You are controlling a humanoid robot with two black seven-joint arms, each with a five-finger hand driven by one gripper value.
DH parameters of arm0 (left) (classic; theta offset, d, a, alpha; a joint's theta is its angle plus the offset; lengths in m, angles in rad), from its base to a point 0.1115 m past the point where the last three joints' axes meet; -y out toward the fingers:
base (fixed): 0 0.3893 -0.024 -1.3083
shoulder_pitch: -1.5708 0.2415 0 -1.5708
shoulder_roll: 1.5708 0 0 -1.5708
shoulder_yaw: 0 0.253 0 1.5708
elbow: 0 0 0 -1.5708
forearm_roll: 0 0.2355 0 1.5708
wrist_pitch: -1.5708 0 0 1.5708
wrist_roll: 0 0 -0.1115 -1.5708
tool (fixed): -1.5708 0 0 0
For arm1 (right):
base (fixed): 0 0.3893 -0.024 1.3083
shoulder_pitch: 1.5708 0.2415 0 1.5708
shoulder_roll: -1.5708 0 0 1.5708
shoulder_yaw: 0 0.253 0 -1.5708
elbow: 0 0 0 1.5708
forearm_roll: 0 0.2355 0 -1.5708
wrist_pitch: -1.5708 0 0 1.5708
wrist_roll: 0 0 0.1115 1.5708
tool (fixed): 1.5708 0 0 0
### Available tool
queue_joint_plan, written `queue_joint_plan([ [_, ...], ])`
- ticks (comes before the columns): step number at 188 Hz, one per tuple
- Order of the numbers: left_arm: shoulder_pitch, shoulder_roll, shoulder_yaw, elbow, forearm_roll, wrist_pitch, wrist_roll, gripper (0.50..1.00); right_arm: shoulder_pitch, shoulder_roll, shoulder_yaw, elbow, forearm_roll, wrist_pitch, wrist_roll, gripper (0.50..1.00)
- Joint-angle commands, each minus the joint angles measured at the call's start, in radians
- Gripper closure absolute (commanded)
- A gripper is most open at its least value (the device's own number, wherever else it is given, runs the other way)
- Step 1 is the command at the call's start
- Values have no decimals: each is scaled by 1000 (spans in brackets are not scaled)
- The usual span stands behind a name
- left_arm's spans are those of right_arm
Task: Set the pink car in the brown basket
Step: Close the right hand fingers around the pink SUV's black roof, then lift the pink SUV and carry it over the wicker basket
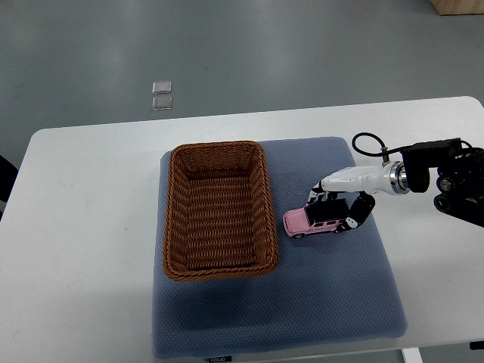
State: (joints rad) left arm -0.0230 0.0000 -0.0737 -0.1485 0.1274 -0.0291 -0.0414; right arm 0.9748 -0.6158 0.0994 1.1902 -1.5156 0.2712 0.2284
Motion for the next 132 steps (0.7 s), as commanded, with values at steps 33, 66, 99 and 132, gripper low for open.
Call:
queue_joint_plan([
  [33, 0, 0, 0, 1, -2, 0, 0, 500, 10, -38, 16, 6, 9, -21, 6, 1000],
  [66, -2, 0, 0, 1, -2, 0, 0, 500, 88, -97, 20, 26, 20, -47, 12, 1000],
  [99, -2, 0, 2, 0, -2, 0, 0, 500, 133, -90, 78, 34, 38, -49, 17, 1000],
  [132, -2, 0, 2, -2, -2, 0, 0, 500, 174, 17, 89, 31, 40, -40, 17, 1000],
])
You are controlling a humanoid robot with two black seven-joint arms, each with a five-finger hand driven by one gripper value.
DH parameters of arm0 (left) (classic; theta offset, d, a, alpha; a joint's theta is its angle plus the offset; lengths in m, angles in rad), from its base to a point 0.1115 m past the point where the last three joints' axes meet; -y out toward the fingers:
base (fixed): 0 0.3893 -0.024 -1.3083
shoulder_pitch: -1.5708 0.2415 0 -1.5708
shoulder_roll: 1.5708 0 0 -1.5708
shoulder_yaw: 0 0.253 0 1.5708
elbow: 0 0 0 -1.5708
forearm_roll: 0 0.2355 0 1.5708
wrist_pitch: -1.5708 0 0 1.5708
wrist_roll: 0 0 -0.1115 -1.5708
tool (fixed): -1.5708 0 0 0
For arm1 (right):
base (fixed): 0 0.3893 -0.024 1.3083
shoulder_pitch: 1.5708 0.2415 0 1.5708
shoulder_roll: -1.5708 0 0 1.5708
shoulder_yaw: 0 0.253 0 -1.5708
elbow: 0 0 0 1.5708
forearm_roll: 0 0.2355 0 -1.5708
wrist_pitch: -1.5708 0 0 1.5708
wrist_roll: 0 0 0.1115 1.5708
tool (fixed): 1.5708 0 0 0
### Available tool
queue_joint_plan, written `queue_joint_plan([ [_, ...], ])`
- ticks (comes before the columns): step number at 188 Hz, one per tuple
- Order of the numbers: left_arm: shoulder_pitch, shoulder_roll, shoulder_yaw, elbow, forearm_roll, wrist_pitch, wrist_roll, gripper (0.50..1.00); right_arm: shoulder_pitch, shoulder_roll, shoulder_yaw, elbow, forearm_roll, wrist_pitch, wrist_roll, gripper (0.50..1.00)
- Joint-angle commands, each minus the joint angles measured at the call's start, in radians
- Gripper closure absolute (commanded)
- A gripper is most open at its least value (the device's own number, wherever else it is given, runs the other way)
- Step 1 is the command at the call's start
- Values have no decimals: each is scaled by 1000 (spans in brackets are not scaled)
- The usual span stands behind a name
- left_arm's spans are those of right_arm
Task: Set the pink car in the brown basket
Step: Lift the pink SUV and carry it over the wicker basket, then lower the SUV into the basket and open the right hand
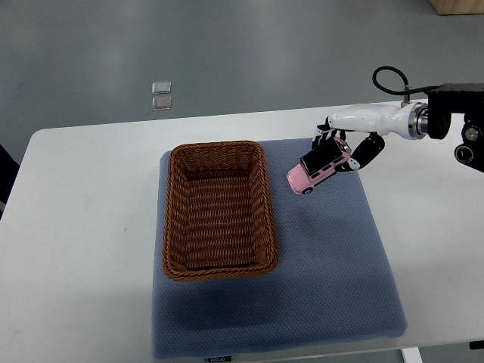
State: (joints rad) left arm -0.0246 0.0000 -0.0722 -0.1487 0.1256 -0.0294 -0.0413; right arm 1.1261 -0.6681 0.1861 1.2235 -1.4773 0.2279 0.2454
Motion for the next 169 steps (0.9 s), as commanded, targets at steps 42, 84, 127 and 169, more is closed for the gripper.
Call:
queue_joint_plan([
  [42, 0, 0, -1, -2, -1, 0, 0, 500, 46, 168, 3, -15, 6, -1, -5, 1000],
  [84, 0, 0, -4, -5, -1, 0, 0, 500, 64, 269, 1, -53, 6, -5, -8, 1000],
  [127, 0, 0, -4, -8, -1, 0, 0, 500, 46, 371, -14, -111, 5, -7, -8, 1000],
  [169, 0, 0, -1, -8, -1, 0, 0, 500, -5, 409, -13, -141, 0, -9, -9, 971],
])
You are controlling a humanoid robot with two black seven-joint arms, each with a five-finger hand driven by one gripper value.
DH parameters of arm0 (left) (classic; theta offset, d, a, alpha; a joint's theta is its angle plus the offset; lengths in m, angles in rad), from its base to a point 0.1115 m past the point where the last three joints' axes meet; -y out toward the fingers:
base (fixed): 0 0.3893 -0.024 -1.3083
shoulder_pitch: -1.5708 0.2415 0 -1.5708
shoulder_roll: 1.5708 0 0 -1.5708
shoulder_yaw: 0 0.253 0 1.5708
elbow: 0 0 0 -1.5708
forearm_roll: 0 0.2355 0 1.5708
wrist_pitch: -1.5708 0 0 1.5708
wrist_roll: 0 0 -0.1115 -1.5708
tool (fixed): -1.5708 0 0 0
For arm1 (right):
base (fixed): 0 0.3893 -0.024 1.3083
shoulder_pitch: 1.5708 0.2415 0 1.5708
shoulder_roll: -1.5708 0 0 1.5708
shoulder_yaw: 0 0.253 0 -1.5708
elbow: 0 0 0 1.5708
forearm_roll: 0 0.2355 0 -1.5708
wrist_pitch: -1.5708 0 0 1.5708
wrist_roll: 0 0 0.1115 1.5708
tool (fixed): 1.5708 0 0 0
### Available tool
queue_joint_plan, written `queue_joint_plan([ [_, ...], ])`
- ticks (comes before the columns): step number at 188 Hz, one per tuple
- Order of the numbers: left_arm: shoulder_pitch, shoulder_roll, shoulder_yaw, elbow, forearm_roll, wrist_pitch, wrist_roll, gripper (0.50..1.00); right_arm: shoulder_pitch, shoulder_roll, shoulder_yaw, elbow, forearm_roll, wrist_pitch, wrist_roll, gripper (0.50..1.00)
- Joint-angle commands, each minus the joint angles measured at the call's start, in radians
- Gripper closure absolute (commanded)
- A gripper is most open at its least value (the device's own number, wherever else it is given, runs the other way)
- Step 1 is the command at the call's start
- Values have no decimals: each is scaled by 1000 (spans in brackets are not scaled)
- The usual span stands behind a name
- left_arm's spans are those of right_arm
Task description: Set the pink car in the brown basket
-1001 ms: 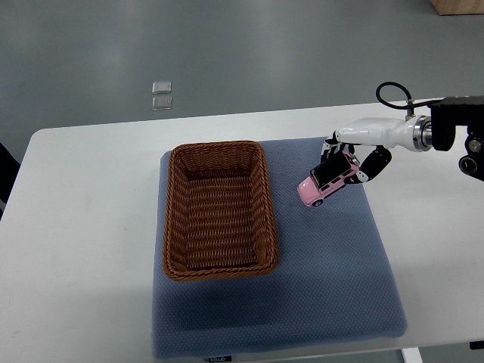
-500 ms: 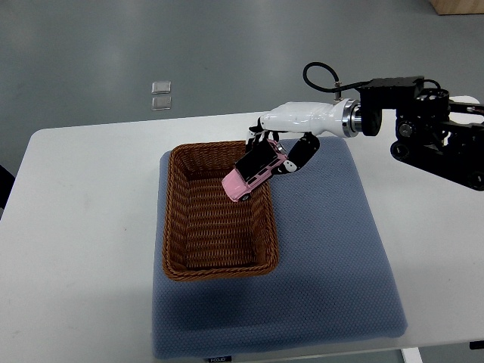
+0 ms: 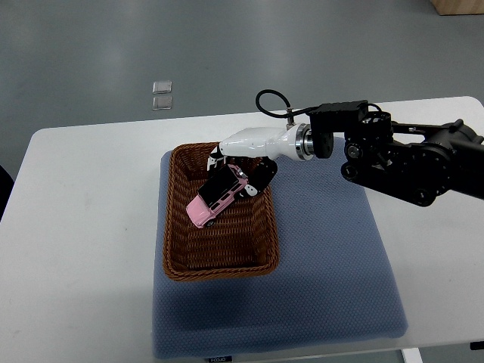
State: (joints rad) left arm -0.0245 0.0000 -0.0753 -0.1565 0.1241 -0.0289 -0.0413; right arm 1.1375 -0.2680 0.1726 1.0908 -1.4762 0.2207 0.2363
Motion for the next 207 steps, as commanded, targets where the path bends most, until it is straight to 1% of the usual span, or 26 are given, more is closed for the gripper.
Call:
queue_joint_plan([
  [1, 0, 0, 2, 0, 0, 0, 1, 500, -18, 10, 1, -9, -1, -1, 0, 959],
  [6, 0, 0, 2, 0, 0, 0, 0, 500, -21, 12, 1, -9, -1, -1, 0, 936],
  [7, 0, 0, 2, 0, 0, 0, 0, 500, -22, 13, 1, -11, -1, -1, 0, 920],
  [12, -2, 0, 2, 0, 0, 0, 0, 500, -24, 13, 1, -11, -3, -1, 0, 887],
  [13, 0, 0, 2, 0, 0, 0, 0, 500, -24, 13, 1, -12, -3, -3, 0, 865],
  [14, 0, 0, 2, 0, 0, 0, 0, 500, -24, 13, 1, -12, -3, -3, 0, 865],
  [15, -2, 0, 2, 0, 0, 0, 0, 500, -24, 13, 1, -12, -3, -3, 0, 840],
  [16, -2, 0, 2, 0, 0, 0, 0, 500, -24, 13, 1, -12, -3, -3, 0, 840],
  [17, -2, 0, 2, 0, 0, 0, 0, 500, -24, 13, 1, -14, -3, -3, 0, 814],
  [18, -2, 0, 2, 0, 0, 0, 0, 500, -24, 13, 1, -14, -3, -3, 0, 814],
  [19, 0, 0, 2, 0, 0, 0, 1, 500, -25, 13, 1, -17, -3, -4, 0, 789],
  [20, 0, 0, 2, 0, 0, 0, 1, 500, -25, 13, 1, -17, -3, -4, 0, 789],
  [23, -2, 0, 2, 0, 0, 0, 0, 500, -25, 13, 1, -23, -3, -4, 0, 750],
  [25, -2, 0, 2, 0, 0, 0, 0, 500, -25, 13, 1, -23, -3, -4, 0, 750],
  [32, -2, 0, 2, 0, 2, 0, 0, 500, -31, 12, 1, -37, -3, -17, 0, 705],
  [45, -2, 0, 3, 0, 0, 0, 0, 500, -41, 9, 2, -48, -3, -47, 0, 664],
  [50, -2, 0, 3, 0, 0, 0, 0, 500, -44, 4, 4, -49, -3, -61, 0, 634],
  [58, -2, 0, 5, 0, 0, 0, 0, 500, -45, 3, 5, -49, -1, -78, 0, 615],
  [89, -2, 0, 6, -2, 0, 0, 1, 500, -59, -17, 31, -49, 4, -113, 1, 609],
  [100, -2, 0, 6, 0, 0, 0, 0, 500, -70, -37, 82, -52, 25, -136, 1, 609],
  [128, -2, 0, 6, 0, 0, 0, 0, 500, -153, -108, 219, -58, 145, -141, -2, 609],
  [142, -2, 0, 5, 3, 0, 0, 0, 500, -203, -126, 301, -65, 238, -152, -6, 611],
  [152, -2, 0, 3, 5, 0, 0, 0, 500, -249, -132, 373, -74, 321, -179, -9, 611],
  [167, -2, 0, 0, 6, 0, 0, 0, 500, -317, -129, 472, -103, 477, -234, -51, 611],
  [190, -2, 0, -1, 6, 0, 0, 0, 500, -364, -126, 522, -173, 711, -308, -81, 609],
  [207, -2, 0, 0, 8, 0, 0, 0, 500, -381, -132, 522, -221, 892, -322, -81, 609],
])
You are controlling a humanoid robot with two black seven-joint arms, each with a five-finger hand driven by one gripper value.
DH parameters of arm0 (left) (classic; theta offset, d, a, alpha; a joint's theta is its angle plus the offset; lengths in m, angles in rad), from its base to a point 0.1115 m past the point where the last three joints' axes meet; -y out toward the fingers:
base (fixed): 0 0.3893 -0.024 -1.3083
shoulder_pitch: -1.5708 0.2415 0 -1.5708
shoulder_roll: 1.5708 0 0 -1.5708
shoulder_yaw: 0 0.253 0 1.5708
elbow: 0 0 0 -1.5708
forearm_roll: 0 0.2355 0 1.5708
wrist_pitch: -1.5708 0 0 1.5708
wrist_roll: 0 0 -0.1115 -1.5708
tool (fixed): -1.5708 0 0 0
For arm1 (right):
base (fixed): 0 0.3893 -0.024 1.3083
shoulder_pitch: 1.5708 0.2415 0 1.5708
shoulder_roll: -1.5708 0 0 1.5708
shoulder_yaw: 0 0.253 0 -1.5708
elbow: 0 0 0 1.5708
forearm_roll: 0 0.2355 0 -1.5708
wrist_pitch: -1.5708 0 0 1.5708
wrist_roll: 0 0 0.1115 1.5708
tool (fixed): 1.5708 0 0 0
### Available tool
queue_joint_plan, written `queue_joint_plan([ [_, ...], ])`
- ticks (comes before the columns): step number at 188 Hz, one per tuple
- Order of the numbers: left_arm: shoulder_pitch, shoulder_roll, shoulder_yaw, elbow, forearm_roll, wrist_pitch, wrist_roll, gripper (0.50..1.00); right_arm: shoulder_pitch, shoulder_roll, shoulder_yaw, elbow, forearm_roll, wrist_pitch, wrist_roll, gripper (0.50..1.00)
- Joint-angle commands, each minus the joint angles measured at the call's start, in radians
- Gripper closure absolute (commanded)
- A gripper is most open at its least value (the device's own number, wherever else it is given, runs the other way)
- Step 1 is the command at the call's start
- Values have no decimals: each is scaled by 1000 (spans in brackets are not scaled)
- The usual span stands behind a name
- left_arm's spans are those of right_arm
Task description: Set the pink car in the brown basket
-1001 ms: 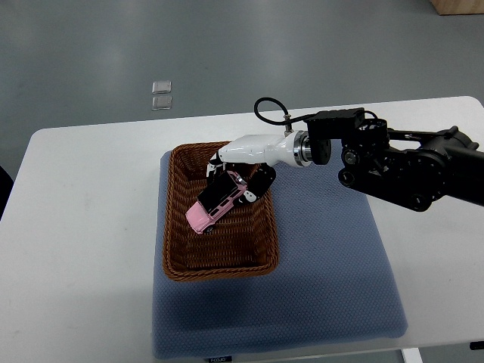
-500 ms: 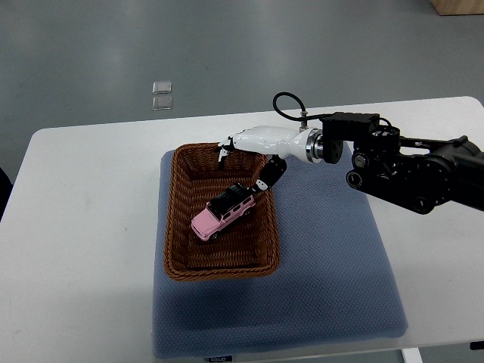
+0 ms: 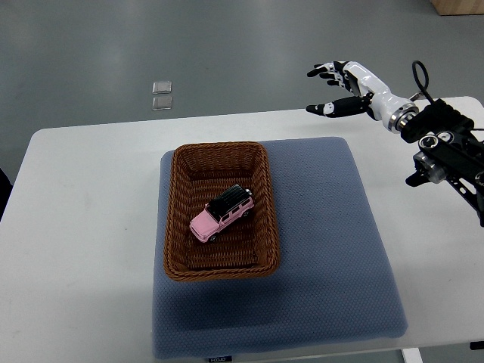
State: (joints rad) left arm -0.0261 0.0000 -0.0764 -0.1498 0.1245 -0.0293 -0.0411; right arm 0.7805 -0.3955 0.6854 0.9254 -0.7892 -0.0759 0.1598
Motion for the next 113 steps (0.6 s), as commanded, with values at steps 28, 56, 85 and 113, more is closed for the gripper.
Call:
queue_joint_plan([
  [28, 0, 0, 0, 1, 0, 0, 0, 500, -46, -9, 10, -111, 424, -28, 1, 599],
  [56, 2, 0, 1, 3, 0, 0, 0, 500, -73, -9, 17, -141, 516, -28, 4, 585],
  [85, 2, 0, 1, 3, 0, 0, 0, 500, -96, -8, 17, -143, 527, -28, 4, 585],
  [113, 2, 0, 1, 3, 0, 0, 0, 500, -95, -9, 25, -145, 527, -27, 4, 583],
])
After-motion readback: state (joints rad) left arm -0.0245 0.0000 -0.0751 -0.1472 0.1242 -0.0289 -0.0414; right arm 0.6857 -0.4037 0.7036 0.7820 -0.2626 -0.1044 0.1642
